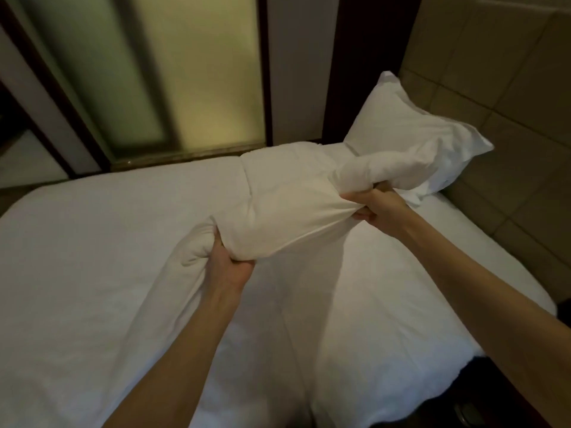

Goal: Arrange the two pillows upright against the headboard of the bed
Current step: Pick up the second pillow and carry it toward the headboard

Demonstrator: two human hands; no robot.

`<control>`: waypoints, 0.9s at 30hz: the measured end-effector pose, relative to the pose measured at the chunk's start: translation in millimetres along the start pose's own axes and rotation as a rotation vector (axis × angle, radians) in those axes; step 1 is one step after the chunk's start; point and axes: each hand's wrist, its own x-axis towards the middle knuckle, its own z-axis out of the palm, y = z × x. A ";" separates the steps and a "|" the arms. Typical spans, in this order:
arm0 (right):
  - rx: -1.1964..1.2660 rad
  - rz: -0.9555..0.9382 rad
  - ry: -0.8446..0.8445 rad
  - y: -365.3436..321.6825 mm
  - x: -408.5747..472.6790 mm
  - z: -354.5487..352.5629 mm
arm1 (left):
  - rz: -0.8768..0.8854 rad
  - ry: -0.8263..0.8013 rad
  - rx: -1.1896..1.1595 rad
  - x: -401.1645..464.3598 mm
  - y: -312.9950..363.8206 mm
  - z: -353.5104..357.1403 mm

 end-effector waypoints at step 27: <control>0.093 0.101 0.297 6.0 59.8 -376.5 | -0.399 -0.255 0.052 171.7 -231.5 301.8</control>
